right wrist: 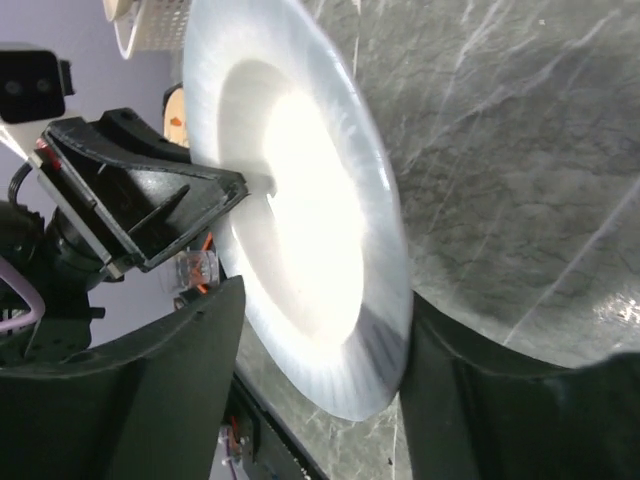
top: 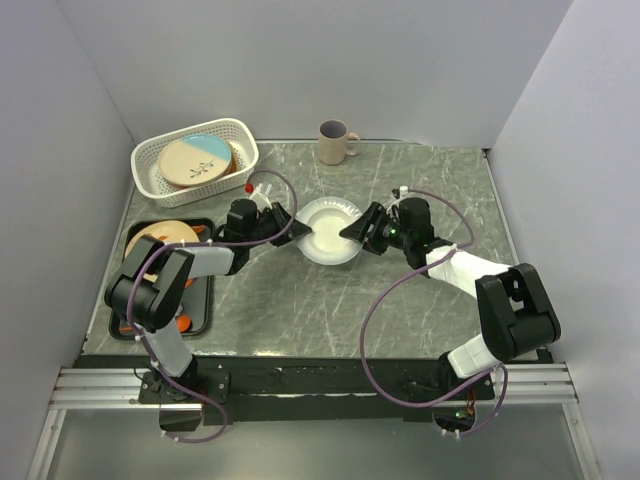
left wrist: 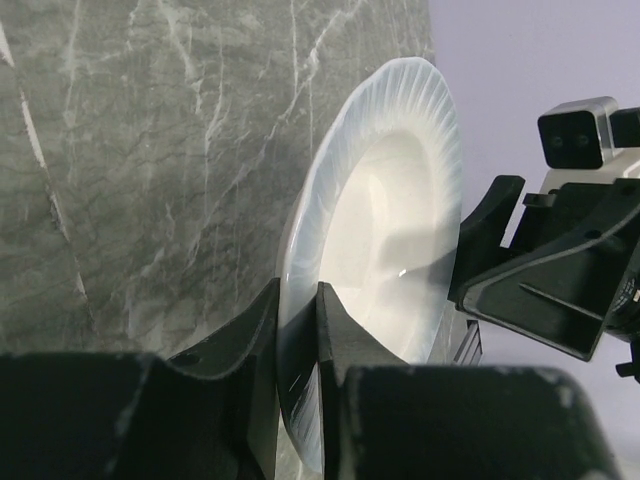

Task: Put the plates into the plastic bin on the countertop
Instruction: Place the plate in the plastic bin.

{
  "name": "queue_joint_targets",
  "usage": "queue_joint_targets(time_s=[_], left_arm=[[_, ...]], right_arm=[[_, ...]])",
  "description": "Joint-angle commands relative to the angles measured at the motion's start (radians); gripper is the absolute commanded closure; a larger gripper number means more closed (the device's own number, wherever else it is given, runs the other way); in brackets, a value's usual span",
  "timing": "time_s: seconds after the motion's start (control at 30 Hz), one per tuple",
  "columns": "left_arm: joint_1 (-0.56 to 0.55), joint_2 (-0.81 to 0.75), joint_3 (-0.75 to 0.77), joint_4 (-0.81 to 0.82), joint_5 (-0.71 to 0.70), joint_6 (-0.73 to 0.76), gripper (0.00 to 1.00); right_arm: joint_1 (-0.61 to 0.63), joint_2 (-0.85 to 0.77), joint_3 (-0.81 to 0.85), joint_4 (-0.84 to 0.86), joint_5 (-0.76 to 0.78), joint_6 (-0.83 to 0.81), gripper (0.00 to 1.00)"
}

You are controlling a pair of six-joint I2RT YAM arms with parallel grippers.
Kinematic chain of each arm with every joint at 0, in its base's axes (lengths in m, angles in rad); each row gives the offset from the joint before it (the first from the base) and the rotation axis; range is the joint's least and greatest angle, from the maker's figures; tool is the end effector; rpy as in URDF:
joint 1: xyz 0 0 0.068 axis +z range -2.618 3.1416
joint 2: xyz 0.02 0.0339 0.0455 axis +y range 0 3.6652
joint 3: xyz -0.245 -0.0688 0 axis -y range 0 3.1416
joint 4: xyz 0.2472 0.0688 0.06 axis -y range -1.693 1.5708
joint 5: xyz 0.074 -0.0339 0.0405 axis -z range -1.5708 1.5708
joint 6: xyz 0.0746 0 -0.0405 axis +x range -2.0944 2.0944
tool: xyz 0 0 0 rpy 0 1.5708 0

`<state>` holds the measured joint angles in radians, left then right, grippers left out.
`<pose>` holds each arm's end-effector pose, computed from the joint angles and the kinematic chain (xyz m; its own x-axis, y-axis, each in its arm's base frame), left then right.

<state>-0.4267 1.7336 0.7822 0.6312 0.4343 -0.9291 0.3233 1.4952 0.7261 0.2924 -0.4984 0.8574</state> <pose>0.3389 -0.1886 0.1442 -0.7635 -0.4512 -0.4620 0.2128 0.4997 -0.8396 0.3156 0.1434 0.1650 -0.8002 0.4323 -0.4156 -0.1172 0.5669 0.8154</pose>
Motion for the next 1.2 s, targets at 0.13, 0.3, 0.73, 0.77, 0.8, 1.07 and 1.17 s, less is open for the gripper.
queue_joint_targets(time_s=[0.13, 0.3, 0.73, 0.77, 0.8, 1.07, 1.17], left_arm=[[0.002, -0.097, -0.011, 0.018, -0.026, 0.027, 0.99], [0.005, -0.091, -0.008, 0.021, -0.023, 0.019, 0.99], [0.043, -0.066, 0.072, -0.005, 0.012, 0.027, 0.99], [0.049, -0.075, 0.081, -0.016, 0.015, 0.030, 0.99], [0.058, -0.081, 0.086, -0.025, 0.015, 0.036, 0.99], [0.199, -0.175, 0.132, -0.177, 0.014, 0.095, 0.99], [0.261, -0.215, 0.147, -0.212, 0.021, 0.102, 0.99]], right_arm=[[0.011, 0.022, 0.041, 0.119, -0.031, 0.000, 0.05], [0.011, 0.004, 0.039, 0.083, -0.014, -0.024, 0.00], [0.010, -0.108, -0.039, 0.013, 0.053, -0.072, 0.00], [0.010, -0.115, -0.042, 0.008, 0.058, -0.075, 0.00], [0.010, -0.121, -0.045, 0.007, 0.064, -0.077, 0.00], [0.020, -0.109, -0.025, 0.002, 0.054, -0.084, 0.00], [0.037, -0.067, -0.013, 0.034, 0.032, -0.069, 0.00]])
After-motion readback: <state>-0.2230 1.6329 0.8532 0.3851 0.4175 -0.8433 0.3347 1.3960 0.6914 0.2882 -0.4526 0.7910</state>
